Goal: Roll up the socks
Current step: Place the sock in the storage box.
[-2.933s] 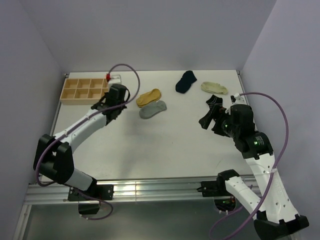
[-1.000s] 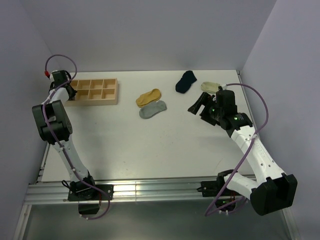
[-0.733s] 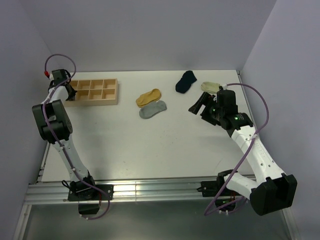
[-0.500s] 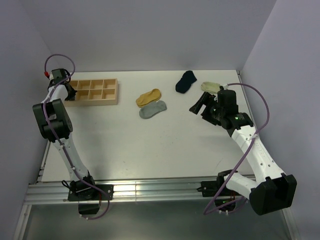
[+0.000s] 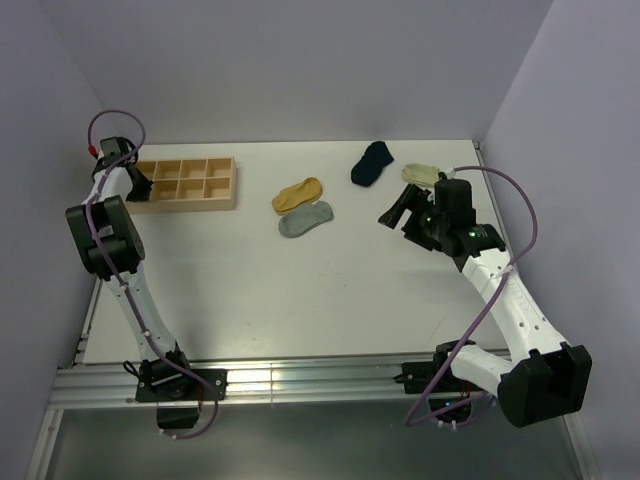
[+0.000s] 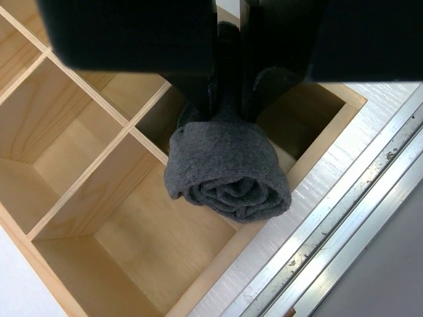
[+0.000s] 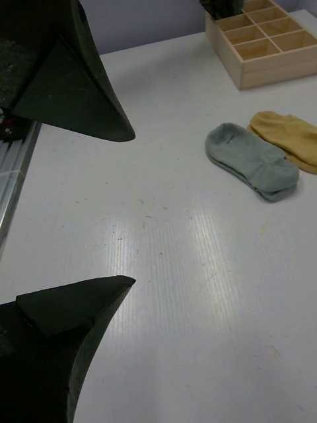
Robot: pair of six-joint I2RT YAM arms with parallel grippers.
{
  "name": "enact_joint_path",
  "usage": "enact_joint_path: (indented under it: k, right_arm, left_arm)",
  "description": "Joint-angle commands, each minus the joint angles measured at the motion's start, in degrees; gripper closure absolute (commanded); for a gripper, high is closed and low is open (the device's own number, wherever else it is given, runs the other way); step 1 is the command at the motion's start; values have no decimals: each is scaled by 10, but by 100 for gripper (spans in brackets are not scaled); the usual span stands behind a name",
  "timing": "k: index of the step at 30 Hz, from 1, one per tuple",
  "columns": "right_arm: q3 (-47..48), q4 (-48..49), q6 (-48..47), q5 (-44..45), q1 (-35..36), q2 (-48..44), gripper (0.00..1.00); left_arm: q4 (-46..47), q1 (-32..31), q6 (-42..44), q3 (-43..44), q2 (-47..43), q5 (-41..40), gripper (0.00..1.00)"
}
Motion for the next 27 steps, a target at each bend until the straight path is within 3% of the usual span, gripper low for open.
enact_joint_path:
  k: [1, 3, 6, 12, 24, 27]
  right_arm:
    - [8, 12, -10, -2, -6, -1, 11]
    - [8, 13, -11, -2, -8, 0, 11]
    - [9, 14, -15, -7, -10, 2, 11]
    - [3, 19, -17, -16, -11, 2, 11]
    - [-5, 17, -23, -17, -14, -7, 12]
    - [-5, 18, -24, -20, -14, -6, 12]
  left_arm:
    - [-129, -1, 2, -33, 46, 43, 100]
    - [-118, -1, 2, -58, 33, 38, 98]
    - [-89, -1, 1, -87, 5, 29, 84]
    - [-76, -4, 1, -81, -30, 2, 66]
    - [-81, -11, 2, -61, -70, -36, 58]
    - [-77, -14, 1, -60, -81, -39, 50]
